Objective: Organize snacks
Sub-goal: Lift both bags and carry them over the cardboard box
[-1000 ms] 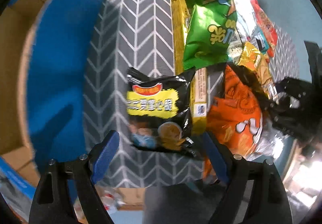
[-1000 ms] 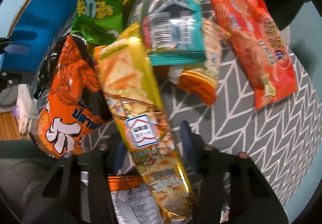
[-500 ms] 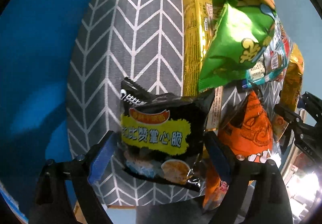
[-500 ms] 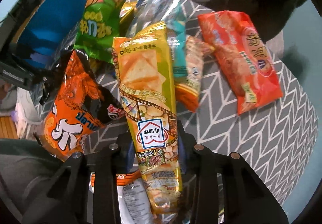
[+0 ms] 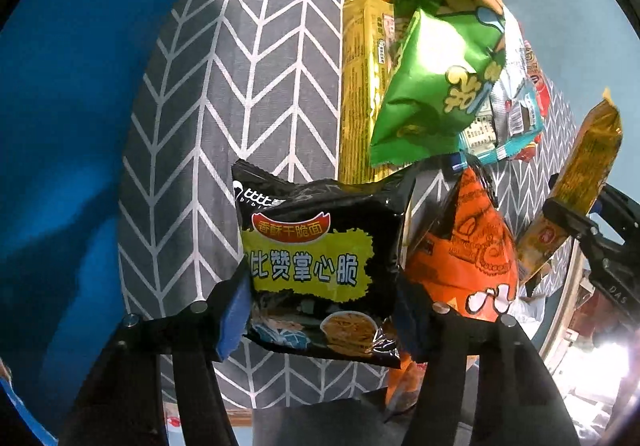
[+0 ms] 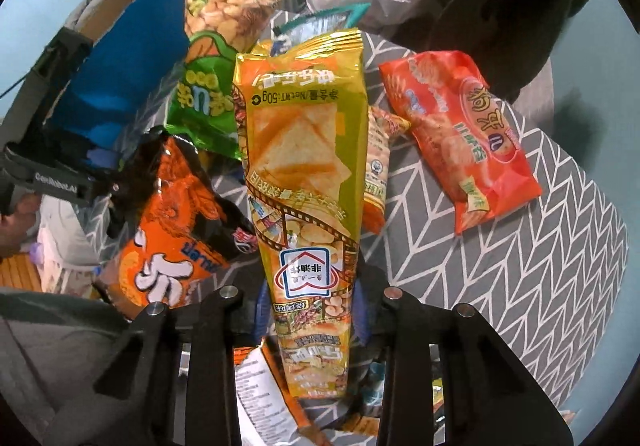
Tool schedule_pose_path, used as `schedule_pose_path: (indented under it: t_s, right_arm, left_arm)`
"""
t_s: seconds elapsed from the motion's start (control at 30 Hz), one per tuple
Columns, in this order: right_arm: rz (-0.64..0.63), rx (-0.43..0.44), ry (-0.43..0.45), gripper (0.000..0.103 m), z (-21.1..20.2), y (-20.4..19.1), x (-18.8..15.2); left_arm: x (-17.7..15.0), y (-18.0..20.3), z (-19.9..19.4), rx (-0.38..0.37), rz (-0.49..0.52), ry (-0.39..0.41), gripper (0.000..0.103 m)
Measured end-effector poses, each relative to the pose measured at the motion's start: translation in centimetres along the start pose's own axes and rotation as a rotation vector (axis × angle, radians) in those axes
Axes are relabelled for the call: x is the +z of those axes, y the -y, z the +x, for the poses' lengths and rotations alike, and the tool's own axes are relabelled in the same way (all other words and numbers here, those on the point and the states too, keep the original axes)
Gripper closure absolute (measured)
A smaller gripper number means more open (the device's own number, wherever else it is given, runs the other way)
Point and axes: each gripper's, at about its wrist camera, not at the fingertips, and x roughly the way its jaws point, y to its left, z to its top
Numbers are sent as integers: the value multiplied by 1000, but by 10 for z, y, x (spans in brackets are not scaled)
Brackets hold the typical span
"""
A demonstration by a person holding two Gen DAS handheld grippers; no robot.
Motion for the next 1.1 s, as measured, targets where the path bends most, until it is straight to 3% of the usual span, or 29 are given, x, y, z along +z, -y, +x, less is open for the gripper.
schedule_pose_path:
  t_s: [0.3, 0.37, 0.47, 0.63, 1.1]
  right_arm:
    - [29, 17, 66, 71, -26, -1, -19]
    - [35, 20, 74, 71, -52, -9, -5]
    - [35, 17, 96, 71, -44, 2, -9]
    - [45, 13, 128, 71, -75, 0, -7]
    - [33, 30, 199, 71, -135, -23, 9]
  left_arm:
    - [-15, 20, -32, 55, 27, 69, 40]
    - [-15, 23, -41, 65, 35, 86, 40]
    - [-17, 27, -56, 71, 50, 116, 40]
    - [-21, 37, -80, 85, 60, 165, 40]
    - [-36, 20, -147, 82, 20, 264, 40]
